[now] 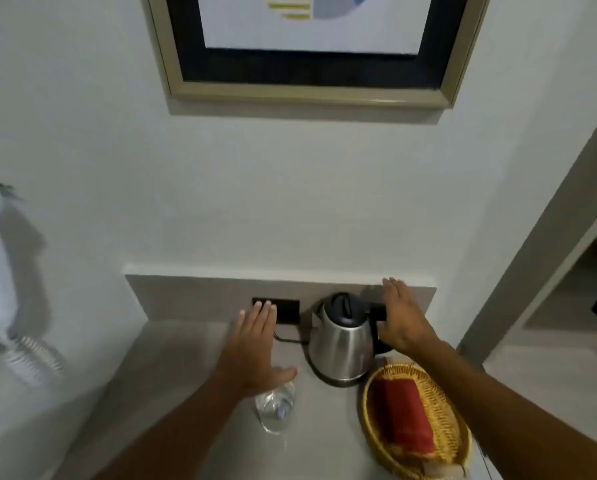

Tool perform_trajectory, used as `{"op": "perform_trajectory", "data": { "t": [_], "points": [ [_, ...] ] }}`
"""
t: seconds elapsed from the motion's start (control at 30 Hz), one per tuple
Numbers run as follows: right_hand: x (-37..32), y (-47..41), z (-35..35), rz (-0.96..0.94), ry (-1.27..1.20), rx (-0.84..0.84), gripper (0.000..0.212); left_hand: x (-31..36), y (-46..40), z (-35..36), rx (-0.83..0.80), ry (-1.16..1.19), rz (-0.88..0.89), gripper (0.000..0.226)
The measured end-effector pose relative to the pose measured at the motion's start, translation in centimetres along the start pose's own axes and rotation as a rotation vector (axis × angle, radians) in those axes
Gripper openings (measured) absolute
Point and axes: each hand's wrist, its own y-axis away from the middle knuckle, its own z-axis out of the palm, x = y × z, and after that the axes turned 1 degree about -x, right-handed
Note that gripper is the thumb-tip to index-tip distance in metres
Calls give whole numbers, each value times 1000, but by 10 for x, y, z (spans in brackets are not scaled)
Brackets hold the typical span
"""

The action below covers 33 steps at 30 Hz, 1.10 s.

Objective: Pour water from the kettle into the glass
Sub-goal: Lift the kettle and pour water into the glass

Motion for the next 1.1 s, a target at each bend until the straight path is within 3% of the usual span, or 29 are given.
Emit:
{"op": "perform_trajectory", "data": {
  "t": [0.13,0.3,0.4,0.53,0.67,0.87,1.1],
  "points": [
    [12,-6,15,135,-173,-4,60,-6,36,49,-147,138,-51,133],
    [16,-23,31,239,-359,54,24,2,53,87,-210,667,-316,132],
    [17,-30,36,253,-446,100,31,4,47,101,-138,800,-387,112],
    [13,-27,39,205,-511,144,41,5,46,111,-56,842,-404,102],
    [-14,-22,30,-31,-393,162,30,2,58,125,-19,885,-478,89],
    [-65,-1,10,-633,137,237,19,5,68,135,20,963,-538,76],
    [-101,15,-6,-958,325,345,13,-2,69,136,25,996,-512,81]
  ]
}}
